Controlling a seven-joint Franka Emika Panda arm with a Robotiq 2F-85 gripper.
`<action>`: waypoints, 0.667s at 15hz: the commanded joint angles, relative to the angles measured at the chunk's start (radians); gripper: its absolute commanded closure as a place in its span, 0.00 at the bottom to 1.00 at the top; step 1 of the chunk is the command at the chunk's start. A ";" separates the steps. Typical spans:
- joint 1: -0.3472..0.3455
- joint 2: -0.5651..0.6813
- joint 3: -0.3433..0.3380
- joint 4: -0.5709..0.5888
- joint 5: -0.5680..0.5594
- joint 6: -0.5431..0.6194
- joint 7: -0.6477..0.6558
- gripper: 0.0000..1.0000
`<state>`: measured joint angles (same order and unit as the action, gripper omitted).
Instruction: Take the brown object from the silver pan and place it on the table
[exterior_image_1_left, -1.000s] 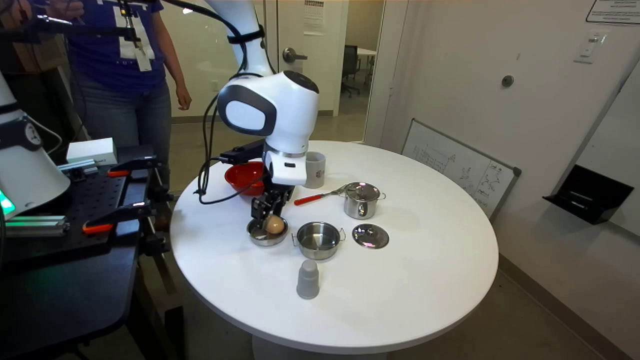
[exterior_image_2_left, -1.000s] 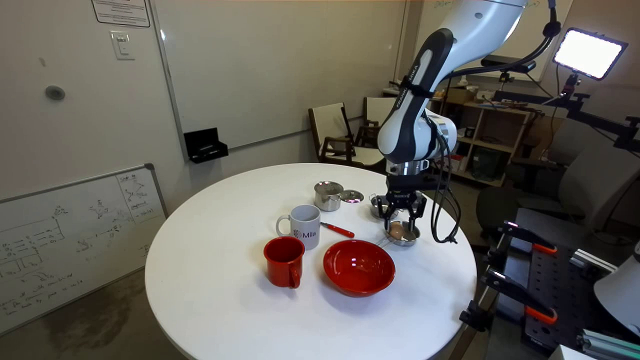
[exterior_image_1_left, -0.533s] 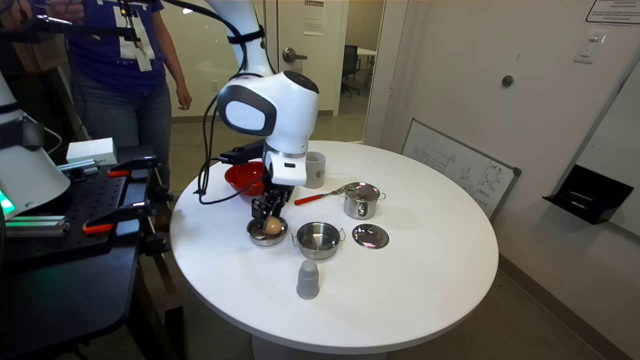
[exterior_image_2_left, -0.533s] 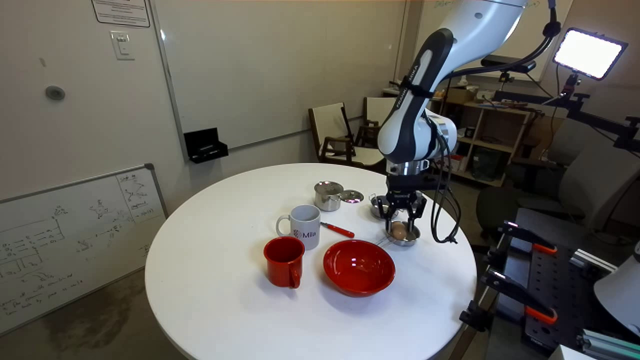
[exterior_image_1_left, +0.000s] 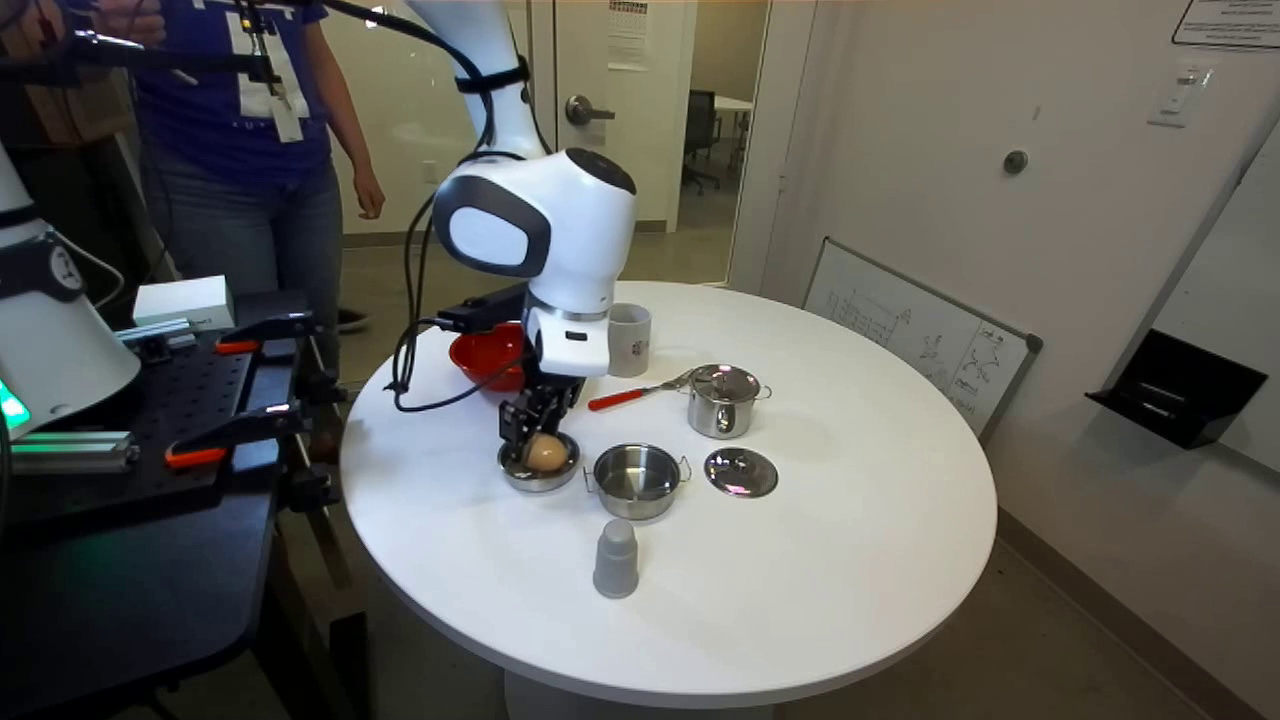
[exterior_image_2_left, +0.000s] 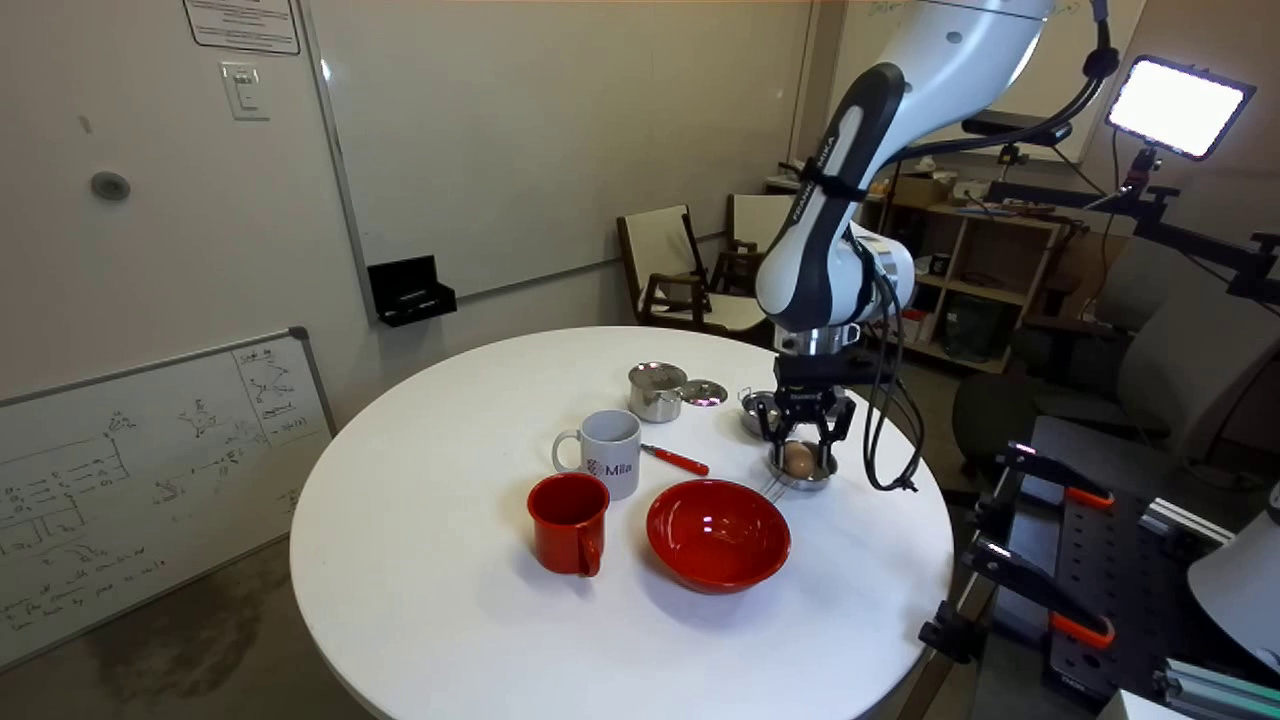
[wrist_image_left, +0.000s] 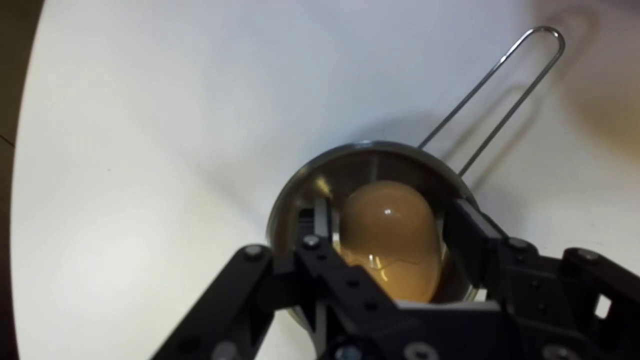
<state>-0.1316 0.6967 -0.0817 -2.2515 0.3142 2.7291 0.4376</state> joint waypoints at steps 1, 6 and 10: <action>-0.004 0.020 0.001 0.016 0.032 -0.002 -0.021 0.47; -0.001 0.026 -0.002 0.021 0.031 -0.006 -0.019 0.77; 0.002 0.025 -0.004 0.020 0.029 -0.005 -0.017 0.77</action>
<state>-0.1316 0.7047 -0.0822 -2.2494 0.3189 2.7281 0.4376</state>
